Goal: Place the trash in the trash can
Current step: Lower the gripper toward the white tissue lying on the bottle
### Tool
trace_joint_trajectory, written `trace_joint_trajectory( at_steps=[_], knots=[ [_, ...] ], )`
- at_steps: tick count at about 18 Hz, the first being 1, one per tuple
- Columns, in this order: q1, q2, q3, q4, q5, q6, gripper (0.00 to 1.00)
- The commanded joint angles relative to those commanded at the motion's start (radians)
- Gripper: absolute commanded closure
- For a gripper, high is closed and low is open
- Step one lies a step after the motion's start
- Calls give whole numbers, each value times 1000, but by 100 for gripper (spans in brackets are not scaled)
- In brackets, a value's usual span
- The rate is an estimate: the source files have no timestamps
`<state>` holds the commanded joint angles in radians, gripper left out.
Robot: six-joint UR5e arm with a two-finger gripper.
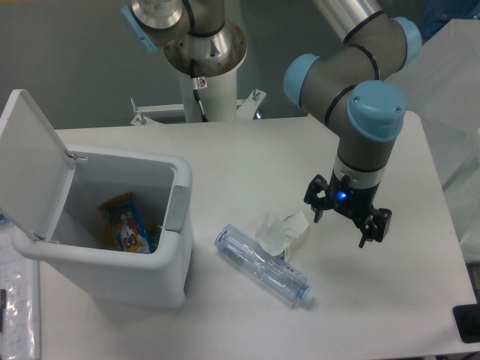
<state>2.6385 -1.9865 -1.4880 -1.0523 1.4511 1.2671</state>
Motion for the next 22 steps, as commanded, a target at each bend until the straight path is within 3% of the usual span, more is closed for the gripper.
trace_joint_trajectory(
  at_steps=[9, 14, 22],
  knots=[
    [-14, -11, -18, 14, -11, -93, 0],
    [-20, -14, -155, 196, -12, -141, 0],
    [-64, -37, -261, 196, -2, -135, 0]
  ],
)
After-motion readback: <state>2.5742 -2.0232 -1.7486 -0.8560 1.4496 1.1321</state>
